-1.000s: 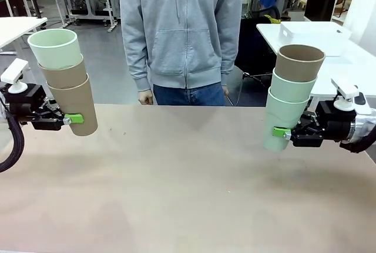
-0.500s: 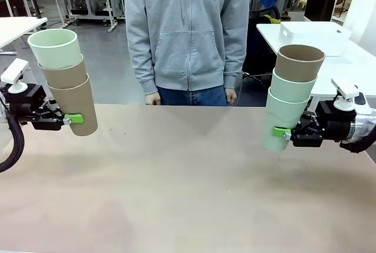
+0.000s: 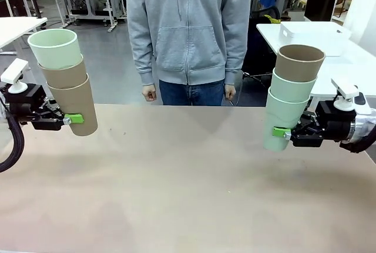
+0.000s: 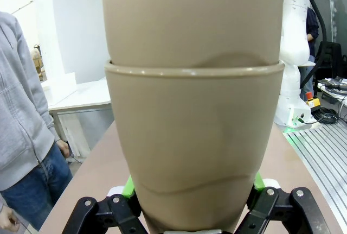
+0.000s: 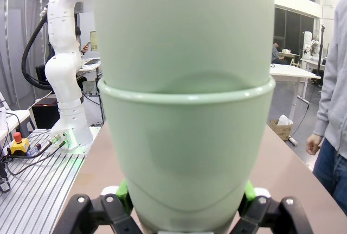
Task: Stack the cups and store them in the basket.
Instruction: Place the stack of Reusable plastic cups into the Pantry Basket.
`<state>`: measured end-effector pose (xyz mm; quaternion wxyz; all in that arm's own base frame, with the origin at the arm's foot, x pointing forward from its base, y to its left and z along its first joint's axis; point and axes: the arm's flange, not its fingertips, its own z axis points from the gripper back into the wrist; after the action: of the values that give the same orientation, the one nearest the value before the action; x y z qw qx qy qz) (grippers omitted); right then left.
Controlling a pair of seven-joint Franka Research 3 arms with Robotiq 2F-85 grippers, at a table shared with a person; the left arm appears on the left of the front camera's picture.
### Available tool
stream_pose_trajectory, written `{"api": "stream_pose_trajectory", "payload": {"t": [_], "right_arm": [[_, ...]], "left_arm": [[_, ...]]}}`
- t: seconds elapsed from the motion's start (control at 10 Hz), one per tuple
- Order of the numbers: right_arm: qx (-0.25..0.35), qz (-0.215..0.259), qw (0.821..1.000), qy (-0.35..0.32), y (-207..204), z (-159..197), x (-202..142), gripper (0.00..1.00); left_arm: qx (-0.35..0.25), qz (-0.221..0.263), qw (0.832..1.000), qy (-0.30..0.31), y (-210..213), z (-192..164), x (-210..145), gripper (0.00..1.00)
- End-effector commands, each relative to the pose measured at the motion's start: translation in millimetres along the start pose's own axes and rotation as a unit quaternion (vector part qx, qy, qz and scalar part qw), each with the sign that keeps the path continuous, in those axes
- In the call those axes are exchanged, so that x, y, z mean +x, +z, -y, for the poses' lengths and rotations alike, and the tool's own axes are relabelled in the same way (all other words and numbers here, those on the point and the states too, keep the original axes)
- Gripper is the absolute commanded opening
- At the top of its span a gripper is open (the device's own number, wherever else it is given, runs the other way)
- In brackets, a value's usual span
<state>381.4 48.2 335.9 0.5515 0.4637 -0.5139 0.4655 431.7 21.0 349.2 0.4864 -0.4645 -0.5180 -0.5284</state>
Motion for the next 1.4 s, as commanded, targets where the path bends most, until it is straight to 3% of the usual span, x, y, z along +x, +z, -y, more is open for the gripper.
{"api": "stream_pose_trajectory", "payload": {"t": [0.0, 1.3], "right_arm": [[-0.002, 0.002, 1.000, 0.003, 1.1, 0.9, 3.1, 0.84], [-0.002, 0.002, 1.000, 0.003, 1.1, 0.9, 3.1, 0.84]], "left_arm": [[-0.002, 0.002, 1.000, -0.005, -0.4, 0.4, 4.5, 0.84], [-0.002, 0.002, 1.000, -0.005, -0.4, 0.4, 4.5, 0.84]]}}
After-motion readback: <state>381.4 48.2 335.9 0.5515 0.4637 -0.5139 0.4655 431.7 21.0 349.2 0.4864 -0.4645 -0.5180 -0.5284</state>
